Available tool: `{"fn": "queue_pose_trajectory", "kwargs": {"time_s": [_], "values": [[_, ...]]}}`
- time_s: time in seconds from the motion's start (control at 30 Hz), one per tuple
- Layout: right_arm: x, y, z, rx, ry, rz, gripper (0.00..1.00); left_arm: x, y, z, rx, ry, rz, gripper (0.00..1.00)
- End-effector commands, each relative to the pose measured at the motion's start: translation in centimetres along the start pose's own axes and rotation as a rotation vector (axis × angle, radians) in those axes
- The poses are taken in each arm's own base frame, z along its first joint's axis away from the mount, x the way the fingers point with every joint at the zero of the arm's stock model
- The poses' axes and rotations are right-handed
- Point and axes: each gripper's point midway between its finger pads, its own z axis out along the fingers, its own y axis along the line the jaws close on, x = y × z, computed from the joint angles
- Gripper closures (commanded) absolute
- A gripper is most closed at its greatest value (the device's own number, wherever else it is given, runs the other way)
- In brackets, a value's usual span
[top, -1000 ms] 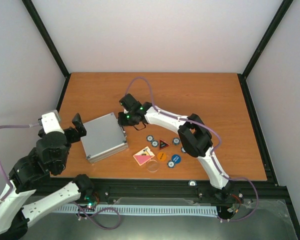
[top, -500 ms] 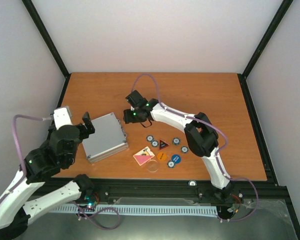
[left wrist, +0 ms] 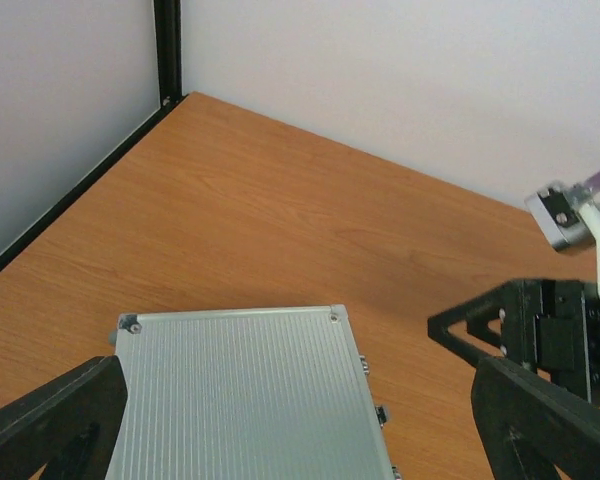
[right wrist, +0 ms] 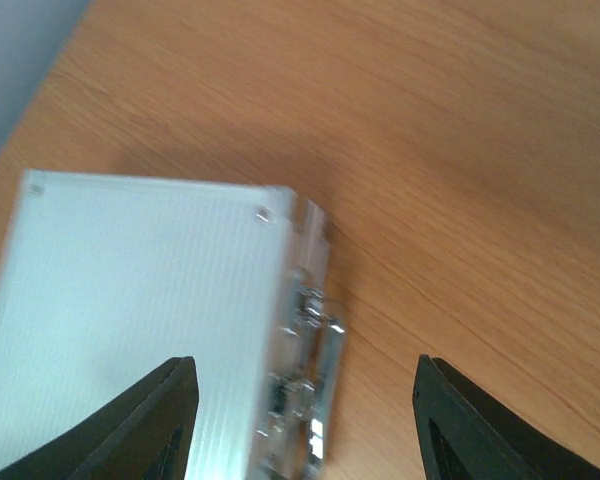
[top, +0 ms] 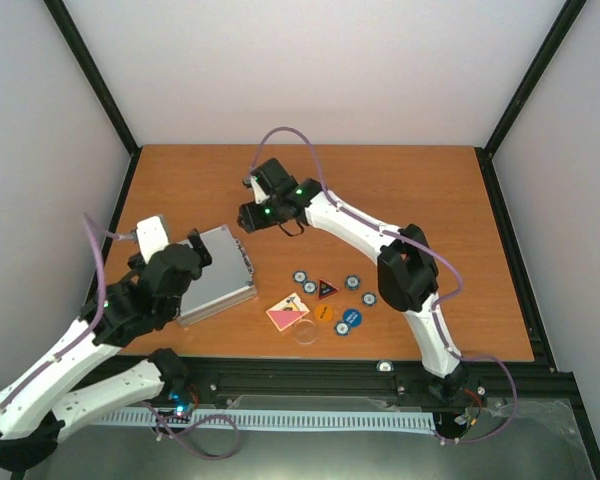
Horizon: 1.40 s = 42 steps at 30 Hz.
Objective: Pack up texas hold em set
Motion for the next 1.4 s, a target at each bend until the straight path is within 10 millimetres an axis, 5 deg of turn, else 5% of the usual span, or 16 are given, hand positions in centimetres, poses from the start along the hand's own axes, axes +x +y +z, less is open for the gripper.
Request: {"fn": "queue_pose_trajectory", "kwargs": {"time_s": [0.0,0.17,0.27,0.4,0.5,0.7,0.87,1.37], "values": [[1.1,-5.0,-1.7,0.082,0.016,0.094,0.39,0.7,-0.9,1.3,-0.066,0.02,-0.03,0.03],[0.8,-9.8,-5.2,0.111,-0.051,0.2,0.34,3.1,-0.7,3.4,-0.156,0.098,-0.067,0.0],[0.9,-11.0,-6.3,0.119,-0.053,0.209,0.28,5.4,-0.4,5.6,-0.216,0.199,-0.136,0.0],[0.9,-11.0,-7.4,0.124,-0.057,0.198,0.17,5.5,0.8,6.8,-0.323,0.185,-0.214,0.0],[0.7,-10.7,-8.0,0.121,-0.06,0.188,0.0,4.6,2.6,7.1,-0.377,0.164,-0.322,0.0],[0.8,-9.9,-9.2,0.097,-0.05,0.178,0.0,5.0,6.9,7.0,-0.508,0.178,-0.471,0.0],[1.1,-9.7,-10.2,0.099,-0.071,0.179,0.0,9.3,8.4,9.4,-0.572,0.324,-0.535,0.0],[2.7,-9.9,-11.2,0.111,-0.085,0.165,0.0,13.5,11.0,10.7,-0.607,0.422,-0.556,0.0]]}}
